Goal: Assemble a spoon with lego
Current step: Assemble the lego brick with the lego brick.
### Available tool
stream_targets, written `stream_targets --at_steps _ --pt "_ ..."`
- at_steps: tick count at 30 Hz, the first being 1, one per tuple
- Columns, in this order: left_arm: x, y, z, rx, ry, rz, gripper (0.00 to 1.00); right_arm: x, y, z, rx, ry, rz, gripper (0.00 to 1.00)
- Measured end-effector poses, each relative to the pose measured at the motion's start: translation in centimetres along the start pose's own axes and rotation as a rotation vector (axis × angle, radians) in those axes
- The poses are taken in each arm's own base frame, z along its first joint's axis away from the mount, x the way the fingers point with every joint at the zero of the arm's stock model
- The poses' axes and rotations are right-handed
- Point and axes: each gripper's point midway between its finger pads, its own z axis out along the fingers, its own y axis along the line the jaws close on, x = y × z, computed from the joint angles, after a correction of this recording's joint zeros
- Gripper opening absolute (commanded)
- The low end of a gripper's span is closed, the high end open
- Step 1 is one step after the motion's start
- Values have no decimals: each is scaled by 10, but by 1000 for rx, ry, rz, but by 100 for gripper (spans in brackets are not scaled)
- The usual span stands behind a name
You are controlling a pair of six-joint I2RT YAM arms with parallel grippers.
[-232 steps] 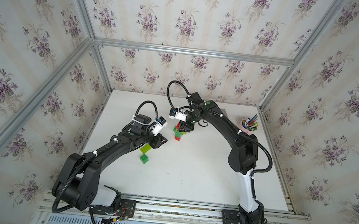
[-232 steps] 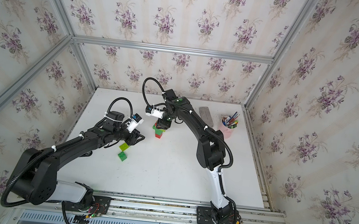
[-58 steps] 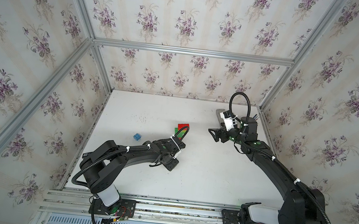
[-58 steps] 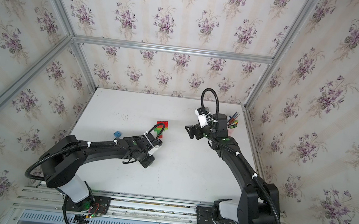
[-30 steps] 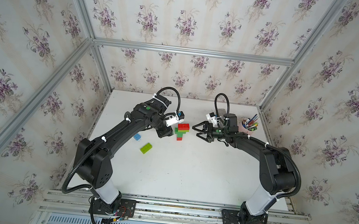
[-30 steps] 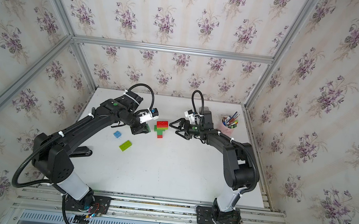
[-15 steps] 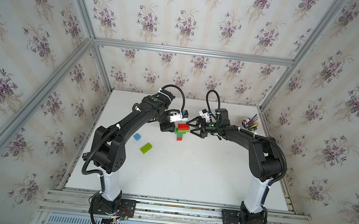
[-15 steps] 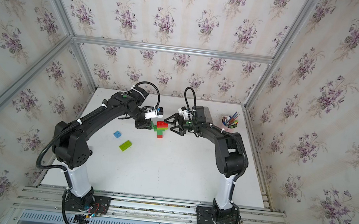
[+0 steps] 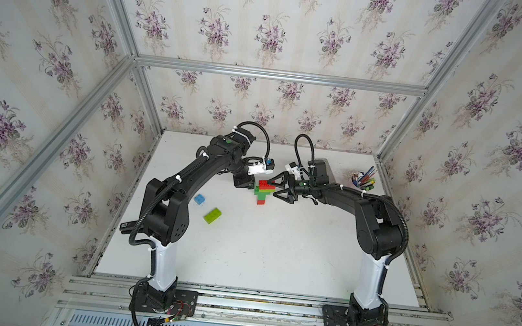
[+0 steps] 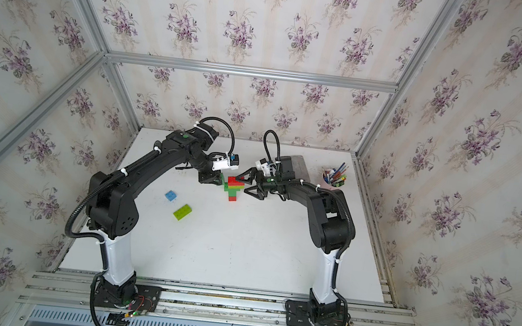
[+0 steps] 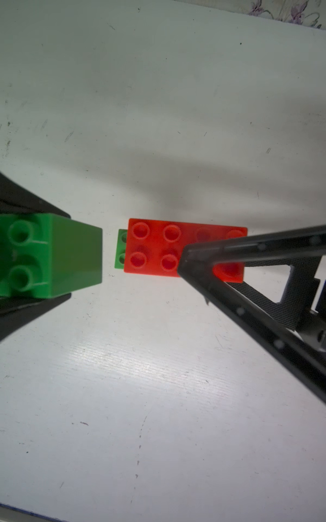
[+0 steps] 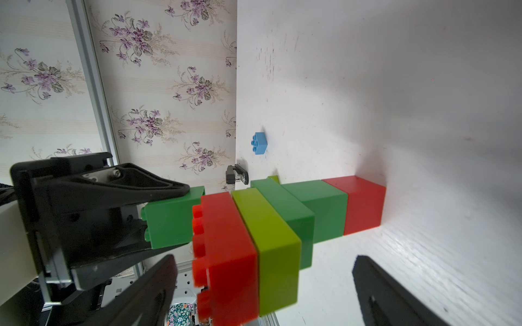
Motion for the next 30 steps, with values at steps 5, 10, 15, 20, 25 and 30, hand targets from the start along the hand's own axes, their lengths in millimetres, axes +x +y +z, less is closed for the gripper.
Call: stream_targets --at_steps 5,10,15,20,25,30 --pt "-2 2 2 3 0 6 25 -2 -5 5 -5 6 16 99" --pt "-2 4 5 9 2 9 26 -3 -6 8 -6 11 21 99" --pt "-3 5 11 19 1 12 27 -2 -9 10 -7 18 31 99" --pt "-2 5 17 33 5 13 27 0 -10 10 -11 26 32 99" --pt "-3 3 20 42 5 17 27 1 -12 11 -13 32 30 98" --pt "-2 2 25 51 11 17 27 2 -12 11 -16 37 23 98"
